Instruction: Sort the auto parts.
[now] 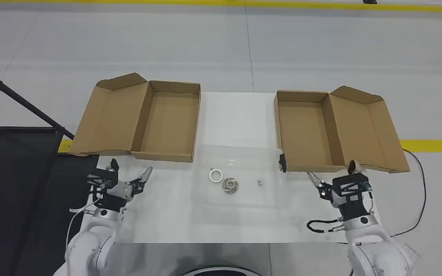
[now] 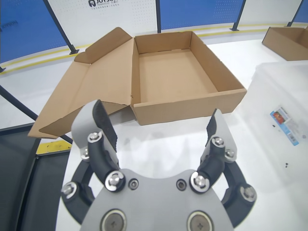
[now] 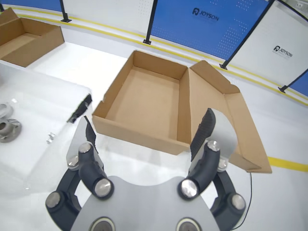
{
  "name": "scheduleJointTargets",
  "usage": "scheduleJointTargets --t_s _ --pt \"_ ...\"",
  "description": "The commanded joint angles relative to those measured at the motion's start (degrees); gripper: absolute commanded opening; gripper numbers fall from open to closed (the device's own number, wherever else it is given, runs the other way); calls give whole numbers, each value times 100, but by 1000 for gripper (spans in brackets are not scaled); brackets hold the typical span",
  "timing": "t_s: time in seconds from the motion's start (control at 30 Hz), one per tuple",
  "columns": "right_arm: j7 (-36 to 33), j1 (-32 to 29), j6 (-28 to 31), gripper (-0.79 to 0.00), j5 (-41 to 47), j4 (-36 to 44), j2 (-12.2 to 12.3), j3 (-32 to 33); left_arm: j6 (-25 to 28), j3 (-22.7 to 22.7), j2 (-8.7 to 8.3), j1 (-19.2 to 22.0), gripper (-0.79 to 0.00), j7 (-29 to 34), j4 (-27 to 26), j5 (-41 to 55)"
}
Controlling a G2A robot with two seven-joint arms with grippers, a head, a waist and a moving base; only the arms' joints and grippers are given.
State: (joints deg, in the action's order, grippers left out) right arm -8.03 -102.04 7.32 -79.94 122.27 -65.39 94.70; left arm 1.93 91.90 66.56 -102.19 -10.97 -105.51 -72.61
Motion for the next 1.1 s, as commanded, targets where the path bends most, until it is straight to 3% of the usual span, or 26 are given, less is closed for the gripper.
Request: scheduleJointTargets --t_s 0.0,0.27,0.67,0.77,0.9,1.07 --pt "-332 88 250 0 -82 315 16 -4 18 10 10 -70 0 -142 -35 60" --pt "-1649 685 1027 0 -831 1123 55 -638 194 106 23 -283 0 -312 -153 187" --pt "-1649 685 1027 0 -831 1123 55 -638 194 106 23 -283 0 -312 -153 187" --pt "-1534 756 1426 0 -1045 1096 74 -829 194 106 23 -283 0 -312 -153 187" --pt "-2438 1256 1520 0 -1167 1025 42 -1385 194 106 23 -283 0 -312 -153 187" --pt "-4052 2278 1956 0 -611 723 -27 -2065 194 106 23 -283 0 -312 -153 187"
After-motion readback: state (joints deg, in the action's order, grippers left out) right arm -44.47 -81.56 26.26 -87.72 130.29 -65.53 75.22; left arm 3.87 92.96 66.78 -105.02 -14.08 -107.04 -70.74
